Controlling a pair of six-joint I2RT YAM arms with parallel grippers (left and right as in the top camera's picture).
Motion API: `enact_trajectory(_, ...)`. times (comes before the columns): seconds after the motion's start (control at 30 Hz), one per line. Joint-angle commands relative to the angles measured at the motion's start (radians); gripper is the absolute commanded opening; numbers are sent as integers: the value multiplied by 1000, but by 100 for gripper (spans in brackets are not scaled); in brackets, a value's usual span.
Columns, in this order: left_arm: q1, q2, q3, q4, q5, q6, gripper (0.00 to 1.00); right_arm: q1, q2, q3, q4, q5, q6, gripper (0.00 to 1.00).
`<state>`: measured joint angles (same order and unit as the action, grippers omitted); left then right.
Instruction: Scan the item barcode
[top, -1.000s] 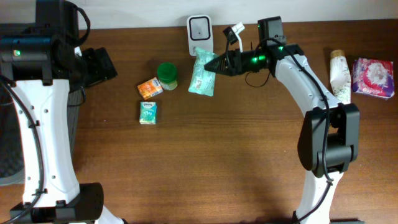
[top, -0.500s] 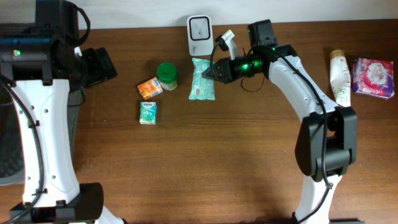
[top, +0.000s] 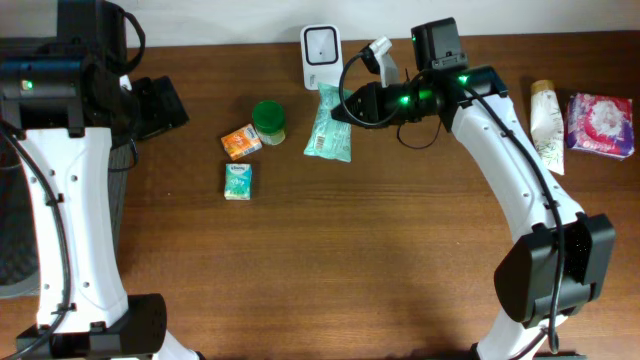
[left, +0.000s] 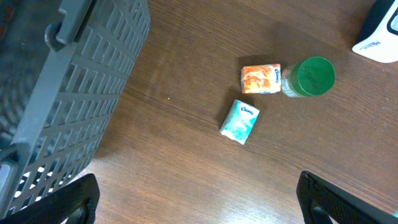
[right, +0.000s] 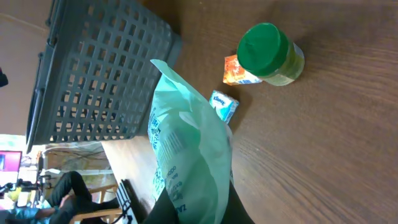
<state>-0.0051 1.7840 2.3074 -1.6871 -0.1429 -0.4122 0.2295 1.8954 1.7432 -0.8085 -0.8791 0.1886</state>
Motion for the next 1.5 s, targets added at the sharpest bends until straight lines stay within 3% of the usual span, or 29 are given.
enact_trajectory(0.0, 2, -15, 3, -1, -4, -6, 99, 5, -15, 12, 0, -7, 70, 4)
enact_trajectory(1.17, 2, -15, 3, -1, -4, -6, 99, 5, -15, 12, 0, 47, 31, 4)
enact_trajectory(1.23, 2, -15, 3, -1, -4, -6, 99, 7, -15, 12, -9, 192, 109, 4)
enact_trajectory(1.33, 2, -15, 3, -1, -4, -6, 99, 49, 5, 12, -144, 807, 256, 4)
enact_trajectory(1.47, 2, -15, 3, -1, -4, -6, 99, 106, 100, 11, -351, 1132, 320, 4)
